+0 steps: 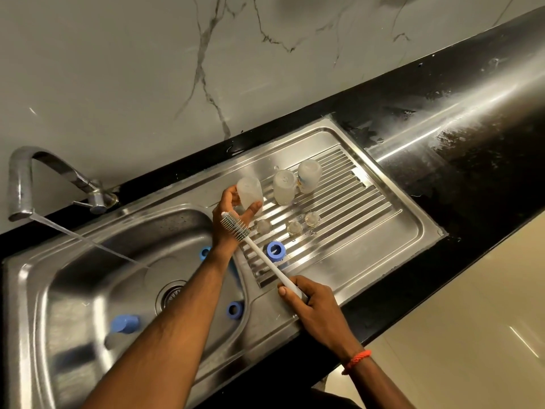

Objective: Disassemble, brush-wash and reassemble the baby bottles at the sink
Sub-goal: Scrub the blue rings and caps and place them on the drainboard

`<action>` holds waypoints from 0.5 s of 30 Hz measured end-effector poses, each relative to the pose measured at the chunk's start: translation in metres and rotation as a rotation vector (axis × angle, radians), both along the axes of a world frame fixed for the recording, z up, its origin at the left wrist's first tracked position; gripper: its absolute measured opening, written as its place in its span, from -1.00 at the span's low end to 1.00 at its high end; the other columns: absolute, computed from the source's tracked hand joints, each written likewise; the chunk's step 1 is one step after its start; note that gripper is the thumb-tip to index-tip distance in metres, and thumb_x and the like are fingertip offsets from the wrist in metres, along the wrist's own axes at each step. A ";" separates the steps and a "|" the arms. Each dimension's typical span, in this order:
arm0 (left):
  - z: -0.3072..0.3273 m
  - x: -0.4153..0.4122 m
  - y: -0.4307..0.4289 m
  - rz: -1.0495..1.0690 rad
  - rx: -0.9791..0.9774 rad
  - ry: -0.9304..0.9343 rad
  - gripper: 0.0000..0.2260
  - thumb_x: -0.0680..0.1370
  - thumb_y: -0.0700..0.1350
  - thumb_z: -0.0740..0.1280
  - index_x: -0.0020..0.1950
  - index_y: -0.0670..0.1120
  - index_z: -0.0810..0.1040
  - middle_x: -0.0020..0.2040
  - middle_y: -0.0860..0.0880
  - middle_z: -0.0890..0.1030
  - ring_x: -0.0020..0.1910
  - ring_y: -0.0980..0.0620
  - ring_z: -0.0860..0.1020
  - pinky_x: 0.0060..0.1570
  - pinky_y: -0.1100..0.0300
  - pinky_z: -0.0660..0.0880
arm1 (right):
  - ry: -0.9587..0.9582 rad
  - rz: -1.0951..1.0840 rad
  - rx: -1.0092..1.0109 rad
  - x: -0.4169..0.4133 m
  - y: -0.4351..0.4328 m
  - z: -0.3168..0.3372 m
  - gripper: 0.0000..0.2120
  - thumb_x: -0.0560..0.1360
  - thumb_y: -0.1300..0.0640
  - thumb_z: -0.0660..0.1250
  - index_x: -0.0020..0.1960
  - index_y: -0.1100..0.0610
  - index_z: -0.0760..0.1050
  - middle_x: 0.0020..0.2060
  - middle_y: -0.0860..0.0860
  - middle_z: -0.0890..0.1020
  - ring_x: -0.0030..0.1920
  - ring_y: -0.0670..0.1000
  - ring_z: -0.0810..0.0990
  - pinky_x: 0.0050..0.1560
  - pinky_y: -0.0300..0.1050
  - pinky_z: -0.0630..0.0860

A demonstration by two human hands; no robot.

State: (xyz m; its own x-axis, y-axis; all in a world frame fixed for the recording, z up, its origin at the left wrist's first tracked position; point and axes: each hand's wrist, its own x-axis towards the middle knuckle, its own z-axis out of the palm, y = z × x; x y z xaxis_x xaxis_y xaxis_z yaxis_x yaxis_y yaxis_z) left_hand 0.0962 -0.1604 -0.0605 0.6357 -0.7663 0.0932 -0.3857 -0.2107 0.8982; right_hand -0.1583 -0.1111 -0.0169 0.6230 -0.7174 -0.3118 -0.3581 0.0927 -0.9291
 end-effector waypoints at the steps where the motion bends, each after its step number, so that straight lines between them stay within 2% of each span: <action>1: 0.000 0.001 -0.002 -0.006 0.002 -0.016 -0.40 0.41 0.03 0.55 0.35 -0.16 0.43 0.25 -0.17 0.60 0.18 -0.02 0.60 -0.01 0.39 0.55 | 0.001 -0.003 0.004 0.000 0.000 0.001 -0.47 0.42 -0.47 0.22 0.11 -0.10 0.62 -0.08 -0.12 0.67 -0.09 0.02 0.62 -0.02 0.07 0.62; 6: -0.008 0.009 -0.004 0.007 -0.021 -0.085 -0.40 0.40 -0.08 0.59 0.34 -0.14 0.42 0.27 -0.17 0.60 0.20 -0.05 0.61 0.11 0.03 0.63 | 0.005 -0.014 0.011 0.000 -0.002 0.004 -0.46 0.37 -0.52 0.20 0.09 -0.17 0.59 -0.07 -0.16 0.67 -0.07 0.00 0.63 0.01 -0.03 0.63; 10: -0.011 0.010 -0.005 0.016 0.005 -0.102 -0.38 0.38 -0.11 0.60 0.35 -0.16 0.42 0.27 -0.18 0.59 0.20 -0.09 0.61 0.11 0.01 0.63 | 0.018 -0.003 0.009 0.000 -0.002 0.003 -0.61 0.49 -0.30 0.27 0.13 -0.07 0.61 -0.07 -0.11 0.67 -0.06 -0.01 0.62 0.02 0.04 0.62; 12: -0.013 0.013 -0.003 0.001 0.004 -0.076 -0.28 0.36 -0.02 0.61 0.41 -0.13 0.36 0.32 -0.18 0.56 0.24 -0.09 0.59 0.11 -0.06 0.63 | 0.010 0.002 0.009 0.001 -0.002 0.003 -0.58 0.48 -0.34 0.26 0.13 -0.08 0.61 -0.07 -0.12 0.67 -0.06 0.00 0.62 0.03 0.04 0.62; 15: -0.014 0.016 0.002 -0.005 -0.026 -0.020 -0.03 0.27 0.28 0.57 0.52 0.00 0.18 0.45 -0.15 0.42 0.37 -0.07 0.49 0.23 -0.09 0.57 | 0.007 0.004 -0.003 0.001 -0.002 0.001 -0.48 0.41 -0.48 0.22 0.10 -0.14 0.60 -0.06 -0.15 0.66 -0.06 -0.02 0.62 0.01 0.00 0.62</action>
